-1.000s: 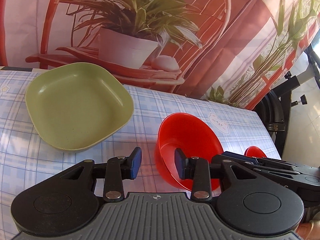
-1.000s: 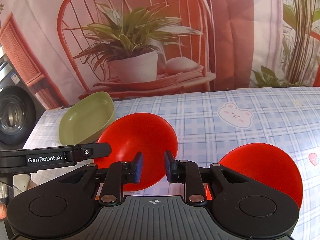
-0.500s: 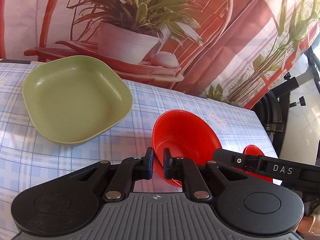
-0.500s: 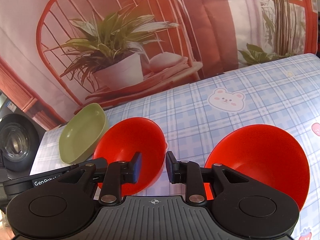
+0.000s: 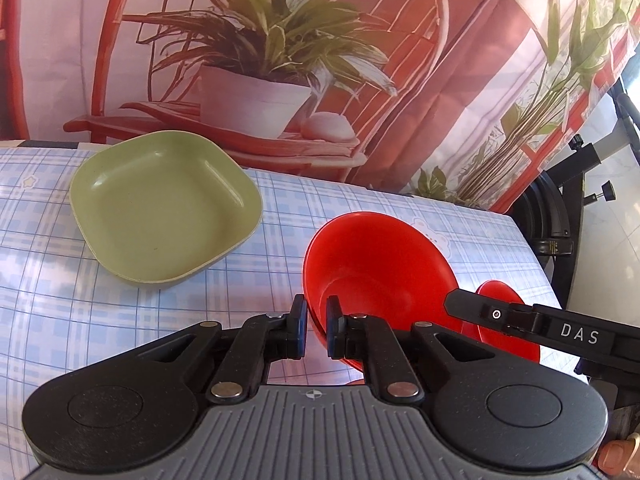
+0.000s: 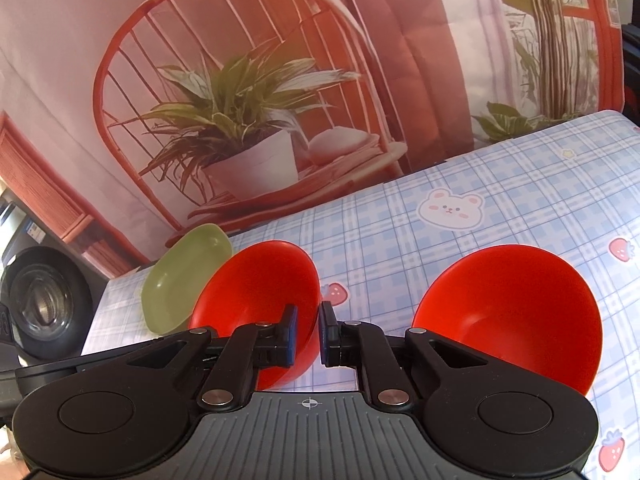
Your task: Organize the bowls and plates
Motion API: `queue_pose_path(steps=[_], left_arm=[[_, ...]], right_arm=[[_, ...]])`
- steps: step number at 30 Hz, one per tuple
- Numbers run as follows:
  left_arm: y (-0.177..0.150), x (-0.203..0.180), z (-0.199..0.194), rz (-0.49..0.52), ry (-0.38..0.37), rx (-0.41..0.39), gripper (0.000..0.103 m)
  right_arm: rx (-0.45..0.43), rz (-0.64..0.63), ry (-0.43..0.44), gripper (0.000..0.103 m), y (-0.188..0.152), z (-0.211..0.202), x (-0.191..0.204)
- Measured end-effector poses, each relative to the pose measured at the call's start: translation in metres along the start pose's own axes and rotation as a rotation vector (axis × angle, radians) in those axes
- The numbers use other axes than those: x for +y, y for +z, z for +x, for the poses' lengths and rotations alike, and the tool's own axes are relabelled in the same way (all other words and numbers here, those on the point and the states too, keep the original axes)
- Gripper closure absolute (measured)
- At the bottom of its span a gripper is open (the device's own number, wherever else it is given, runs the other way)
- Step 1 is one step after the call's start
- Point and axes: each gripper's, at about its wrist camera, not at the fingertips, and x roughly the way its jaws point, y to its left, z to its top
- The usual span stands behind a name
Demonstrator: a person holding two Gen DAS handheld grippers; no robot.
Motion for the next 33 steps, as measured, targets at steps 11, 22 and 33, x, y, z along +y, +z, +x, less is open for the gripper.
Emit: queue_pose_path(steps=[11,22,33], left_arm=[[0.002,-0.042,-0.024,0.103,-0.007,-0.005,0.092],[-0.004,-0.081,-0.019,0.124,-0.013,0.03,0.09],[-0.004,-0.119,-0.005,0.175,-0.019,0.053,0.09]], right_arm=[[-0.156,0.092,0.071,0.091,-0.011,-0.061,-0.021],[-0.271,0.17,0.09,0.091,-0.018,-0.104,-0.048],[-0.316,0.218,0.068,0.091,-0.019,-0.124,-0.084]])
